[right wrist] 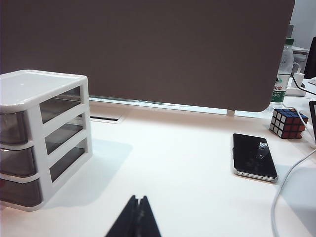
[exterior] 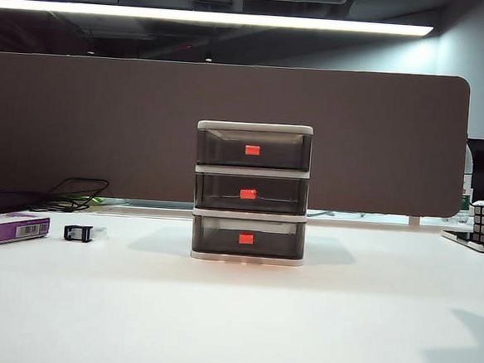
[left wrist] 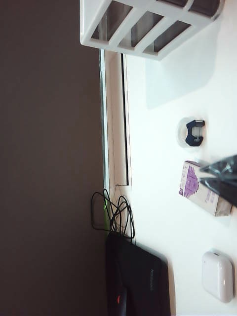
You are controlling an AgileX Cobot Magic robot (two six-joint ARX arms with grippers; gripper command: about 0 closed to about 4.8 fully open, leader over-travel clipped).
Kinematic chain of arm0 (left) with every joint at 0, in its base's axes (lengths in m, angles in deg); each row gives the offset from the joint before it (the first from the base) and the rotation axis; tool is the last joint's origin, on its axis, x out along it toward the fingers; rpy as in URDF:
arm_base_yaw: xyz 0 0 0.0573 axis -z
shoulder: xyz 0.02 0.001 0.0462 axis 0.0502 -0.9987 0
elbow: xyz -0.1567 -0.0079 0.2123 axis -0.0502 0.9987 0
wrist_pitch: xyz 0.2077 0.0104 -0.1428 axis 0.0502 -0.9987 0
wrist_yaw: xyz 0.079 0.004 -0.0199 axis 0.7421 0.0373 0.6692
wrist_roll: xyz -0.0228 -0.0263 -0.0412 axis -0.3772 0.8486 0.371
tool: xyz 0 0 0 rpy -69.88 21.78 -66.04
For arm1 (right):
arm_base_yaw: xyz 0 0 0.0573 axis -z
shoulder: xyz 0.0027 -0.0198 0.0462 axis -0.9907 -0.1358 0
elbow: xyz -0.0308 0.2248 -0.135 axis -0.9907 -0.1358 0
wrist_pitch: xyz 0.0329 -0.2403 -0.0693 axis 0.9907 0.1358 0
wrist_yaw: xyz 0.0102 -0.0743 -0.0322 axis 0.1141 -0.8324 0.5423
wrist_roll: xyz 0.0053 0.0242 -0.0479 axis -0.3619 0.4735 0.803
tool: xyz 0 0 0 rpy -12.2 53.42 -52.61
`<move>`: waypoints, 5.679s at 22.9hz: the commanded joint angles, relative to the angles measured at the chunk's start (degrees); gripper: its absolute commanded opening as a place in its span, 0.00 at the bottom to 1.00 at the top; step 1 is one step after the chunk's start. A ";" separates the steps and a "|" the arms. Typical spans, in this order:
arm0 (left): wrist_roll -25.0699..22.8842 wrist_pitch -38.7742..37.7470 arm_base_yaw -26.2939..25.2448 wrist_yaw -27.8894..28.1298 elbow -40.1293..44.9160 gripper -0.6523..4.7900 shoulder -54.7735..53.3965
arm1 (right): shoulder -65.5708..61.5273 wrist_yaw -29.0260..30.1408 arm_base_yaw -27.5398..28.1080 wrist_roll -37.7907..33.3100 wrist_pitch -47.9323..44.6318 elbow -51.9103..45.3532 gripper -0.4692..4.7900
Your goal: Open the second layer of the drawer on the table, pick up the earphone case on the table and put it in, and finally close the drawer.
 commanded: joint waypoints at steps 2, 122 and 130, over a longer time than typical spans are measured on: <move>5.38 0.28 -0.09 -1.07 -0.35 0.11 0.00 | 0.11 4.33 -0.04 -0.55 -0.35 -0.37 0.08; 79.80 69.77 50.25 39.87 -36.94 0.63 -107.30 | -99.78 40.00 -5.75 1.44 -17.27 62.36 0.08; 88.15 69.77 50.64 40.11 -38.69 0.63 -111.36 | -100.04 39.98 -5.77 1.46 -17.29 62.34 0.08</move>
